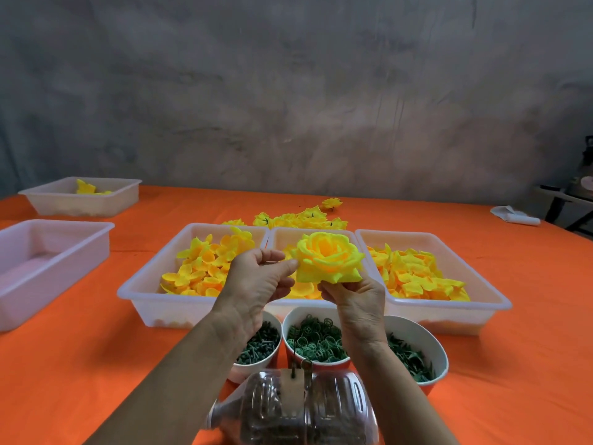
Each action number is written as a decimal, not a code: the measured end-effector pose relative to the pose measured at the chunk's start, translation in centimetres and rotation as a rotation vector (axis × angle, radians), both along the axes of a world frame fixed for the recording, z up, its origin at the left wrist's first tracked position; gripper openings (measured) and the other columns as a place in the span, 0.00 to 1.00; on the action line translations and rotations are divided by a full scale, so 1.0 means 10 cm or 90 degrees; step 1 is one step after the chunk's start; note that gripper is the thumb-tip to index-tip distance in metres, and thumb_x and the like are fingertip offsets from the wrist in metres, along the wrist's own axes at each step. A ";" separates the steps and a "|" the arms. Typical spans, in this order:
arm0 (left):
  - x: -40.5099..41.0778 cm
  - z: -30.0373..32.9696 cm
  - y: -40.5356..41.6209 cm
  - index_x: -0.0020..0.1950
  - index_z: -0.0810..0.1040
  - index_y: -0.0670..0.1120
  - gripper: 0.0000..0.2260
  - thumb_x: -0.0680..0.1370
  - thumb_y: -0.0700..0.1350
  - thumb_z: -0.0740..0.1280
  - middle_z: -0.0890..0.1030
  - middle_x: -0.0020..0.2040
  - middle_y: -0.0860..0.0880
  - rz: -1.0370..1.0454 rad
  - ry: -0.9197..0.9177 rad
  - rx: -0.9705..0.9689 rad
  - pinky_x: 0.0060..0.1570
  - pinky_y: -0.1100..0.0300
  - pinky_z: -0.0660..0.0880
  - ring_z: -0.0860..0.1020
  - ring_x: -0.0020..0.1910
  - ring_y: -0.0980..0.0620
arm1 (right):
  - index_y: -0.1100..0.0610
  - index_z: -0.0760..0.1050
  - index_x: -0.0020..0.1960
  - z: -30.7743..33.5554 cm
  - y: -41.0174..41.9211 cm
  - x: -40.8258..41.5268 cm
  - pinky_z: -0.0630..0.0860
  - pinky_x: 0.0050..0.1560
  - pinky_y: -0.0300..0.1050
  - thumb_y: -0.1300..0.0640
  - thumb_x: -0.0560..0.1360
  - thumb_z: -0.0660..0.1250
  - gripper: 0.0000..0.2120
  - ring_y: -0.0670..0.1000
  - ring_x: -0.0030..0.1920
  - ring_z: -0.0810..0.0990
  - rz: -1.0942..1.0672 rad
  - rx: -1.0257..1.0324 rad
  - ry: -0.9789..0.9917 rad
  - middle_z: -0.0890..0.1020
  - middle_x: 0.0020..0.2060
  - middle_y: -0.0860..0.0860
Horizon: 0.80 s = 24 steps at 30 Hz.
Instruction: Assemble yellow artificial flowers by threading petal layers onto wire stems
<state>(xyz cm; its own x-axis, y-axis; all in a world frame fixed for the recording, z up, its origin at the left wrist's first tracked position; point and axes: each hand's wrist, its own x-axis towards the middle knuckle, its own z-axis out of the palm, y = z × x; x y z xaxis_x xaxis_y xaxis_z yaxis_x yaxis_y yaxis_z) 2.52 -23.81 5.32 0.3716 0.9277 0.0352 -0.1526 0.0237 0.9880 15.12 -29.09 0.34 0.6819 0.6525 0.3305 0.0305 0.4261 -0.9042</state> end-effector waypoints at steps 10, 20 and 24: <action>0.14 -0.10 0.40 0.44 0.77 0.41 0.03 0.75 0.34 0.68 0.80 0.39 0.44 0.026 0.063 0.022 0.30 0.64 0.74 0.76 0.31 0.53 | 0.57 0.78 0.36 0.17 0.51 0.41 0.75 0.27 0.35 0.67 0.70 0.71 0.08 0.44 0.25 0.78 -0.033 -0.066 0.079 0.80 0.23 0.47; 0.46 -0.28 0.97 0.43 0.78 0.39 0.05 0.73 0.30 0.68 0.80 0.34 0.45 0.041 0.066 -0.030 0.32 0.62 0.72 0.75 0.30 0.52 | 0.58 0.78 0.36 0.25 1.51 1.02 0.75 0.24 0.35 0.68 0.70 0.70 0.08 0.44 0.22 0.77 0.007 -0.212 0.113 0.78 0.21 0.49; 0.52 -0.33 1.15 0.44 0.78 0.38 0.05 0.73 0.30 0.67 0.80 0.34 0.45 0.034 0.047 -0.037 0.32 0.61 0.73 0.75 0.30 0.51 | 0.60 0.78 0.36 0.23 1.99 1.22 0.75 0.28 0.40 0.68 0.70 0.71 0.07 0.49 0.27 0.78 -0.003 -0.276 0.108 0.79 0.26 0.53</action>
